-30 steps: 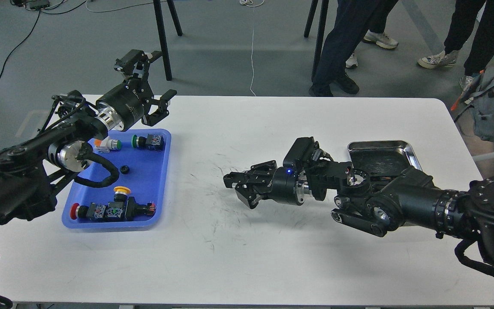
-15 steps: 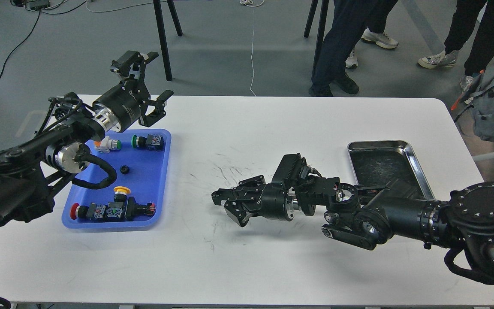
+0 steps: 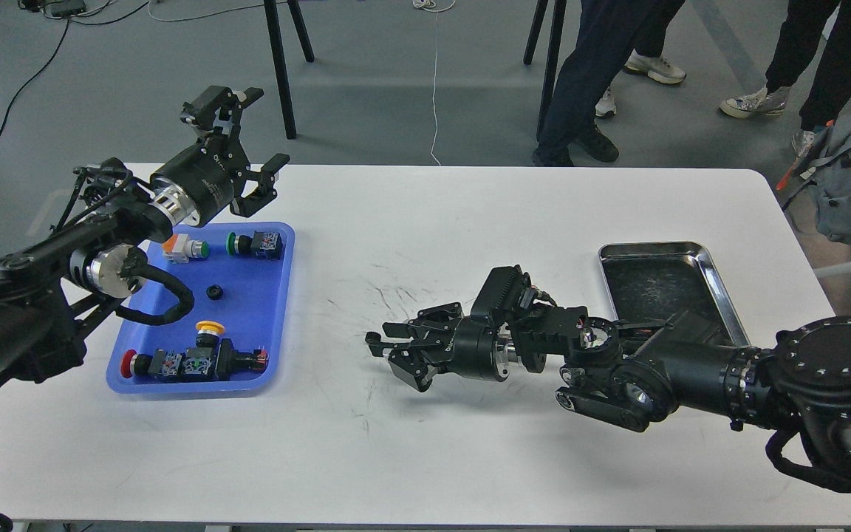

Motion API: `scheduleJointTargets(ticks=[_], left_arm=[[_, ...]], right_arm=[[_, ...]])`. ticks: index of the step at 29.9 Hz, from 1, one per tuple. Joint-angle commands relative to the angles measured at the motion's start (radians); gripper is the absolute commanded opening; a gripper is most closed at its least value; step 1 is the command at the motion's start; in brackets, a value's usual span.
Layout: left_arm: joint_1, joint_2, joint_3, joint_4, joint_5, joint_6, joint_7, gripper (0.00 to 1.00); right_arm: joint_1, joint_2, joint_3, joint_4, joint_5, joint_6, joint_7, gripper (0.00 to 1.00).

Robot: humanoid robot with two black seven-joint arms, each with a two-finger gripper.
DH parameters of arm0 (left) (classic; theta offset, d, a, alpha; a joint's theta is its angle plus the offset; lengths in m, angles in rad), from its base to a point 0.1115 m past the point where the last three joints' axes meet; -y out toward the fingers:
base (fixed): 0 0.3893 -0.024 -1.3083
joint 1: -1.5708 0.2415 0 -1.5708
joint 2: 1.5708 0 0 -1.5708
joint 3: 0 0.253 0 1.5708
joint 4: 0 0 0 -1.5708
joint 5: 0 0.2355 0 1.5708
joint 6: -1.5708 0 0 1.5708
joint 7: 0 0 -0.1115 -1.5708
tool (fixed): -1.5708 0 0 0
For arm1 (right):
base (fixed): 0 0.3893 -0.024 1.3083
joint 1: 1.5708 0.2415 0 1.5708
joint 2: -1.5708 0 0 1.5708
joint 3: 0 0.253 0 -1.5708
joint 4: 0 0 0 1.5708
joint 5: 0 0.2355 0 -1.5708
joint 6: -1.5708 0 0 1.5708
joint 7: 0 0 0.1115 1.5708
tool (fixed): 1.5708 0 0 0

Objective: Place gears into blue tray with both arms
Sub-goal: 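Carry the gear with the right gripper toward the table center, then release the gear on the table and lift the right gripper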

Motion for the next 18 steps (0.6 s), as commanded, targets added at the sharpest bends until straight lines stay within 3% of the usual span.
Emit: scheduleJointTargets(ticks=[1, 11, 18], left_arm=[[0.002, 0.002, -0.003, 0.01, -0.037, -0.001, 0.007, 1.0], [0.04, -0.018, -0.084, 0.013, -0.031, 0.015, -0.035, 1.0], [0.049, -0.033, -0.128, 0.01, -0.046, -0.042, -0.032, 1.0]], right_arm=[[0.001, 0.0, 0.001, 0.001, 0.002, 0.001, 0.0, 0.52], [0.006, -0.023, 0.101, 0.001, 0.017, 0.003, 0.0, 0.58], [0.029, -0.064, 0.198, 0.008, 0.146, 0.009, 0.0, 0.59]])
